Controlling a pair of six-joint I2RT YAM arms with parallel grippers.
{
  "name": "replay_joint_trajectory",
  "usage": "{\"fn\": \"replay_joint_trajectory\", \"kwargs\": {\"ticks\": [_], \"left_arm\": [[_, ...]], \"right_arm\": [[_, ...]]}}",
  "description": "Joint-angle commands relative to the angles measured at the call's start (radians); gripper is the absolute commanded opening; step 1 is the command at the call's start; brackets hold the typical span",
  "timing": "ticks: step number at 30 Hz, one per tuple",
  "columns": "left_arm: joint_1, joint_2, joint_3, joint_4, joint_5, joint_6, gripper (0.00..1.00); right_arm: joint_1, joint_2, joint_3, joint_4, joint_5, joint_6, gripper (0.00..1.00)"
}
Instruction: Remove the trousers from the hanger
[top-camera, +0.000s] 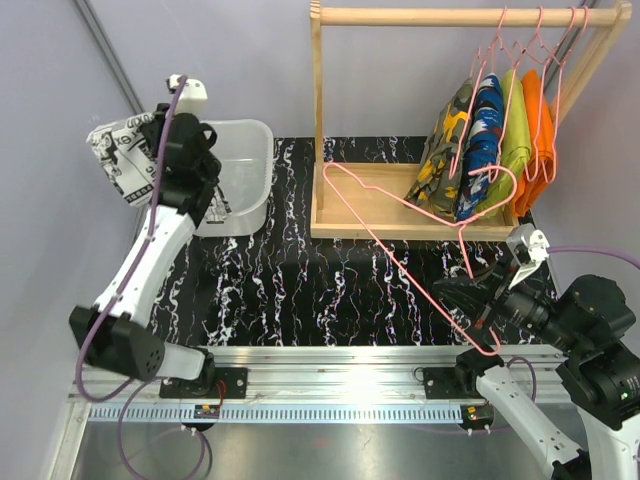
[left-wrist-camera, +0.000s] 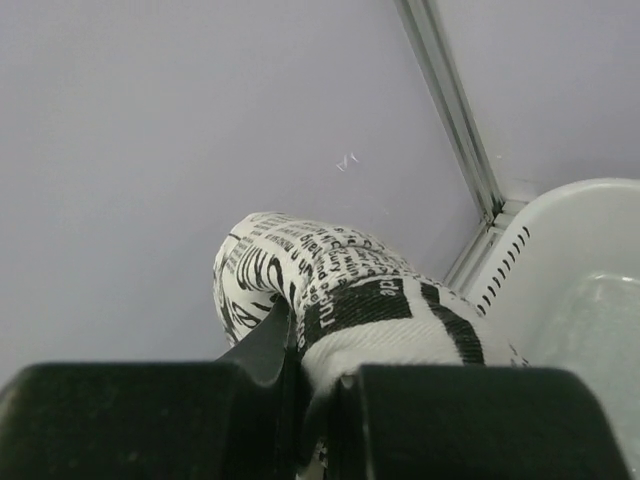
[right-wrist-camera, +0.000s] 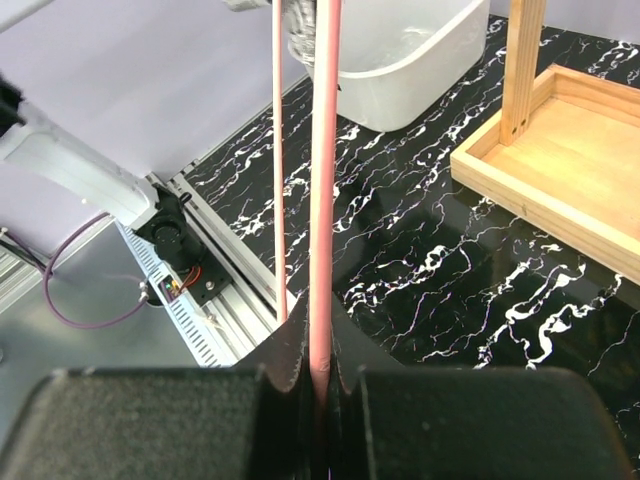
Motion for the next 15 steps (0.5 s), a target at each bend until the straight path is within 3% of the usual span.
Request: {"fn": "replay_joint_trajectory", "kwargs": {"ticks": [1,6,15], "left_arm": [[0.007,0.128,0.075,0.117,0.028,0.044,0.0],[0.012,0.317,0.203,0.062,0.039,0.057,0.0],[0.007,0.759,0.555,-0.291,0.005,-0.076,0.0]], "right_arm": [[0.005,-0.016,-0.001,0.025,-0.05,0.019,0.0],[0.005,-0.035,0.011,0.01,-0.058,0.025,0.0],[0.005,-0.024,0.022,0.016,-0.081,0.015,0.0]]}}
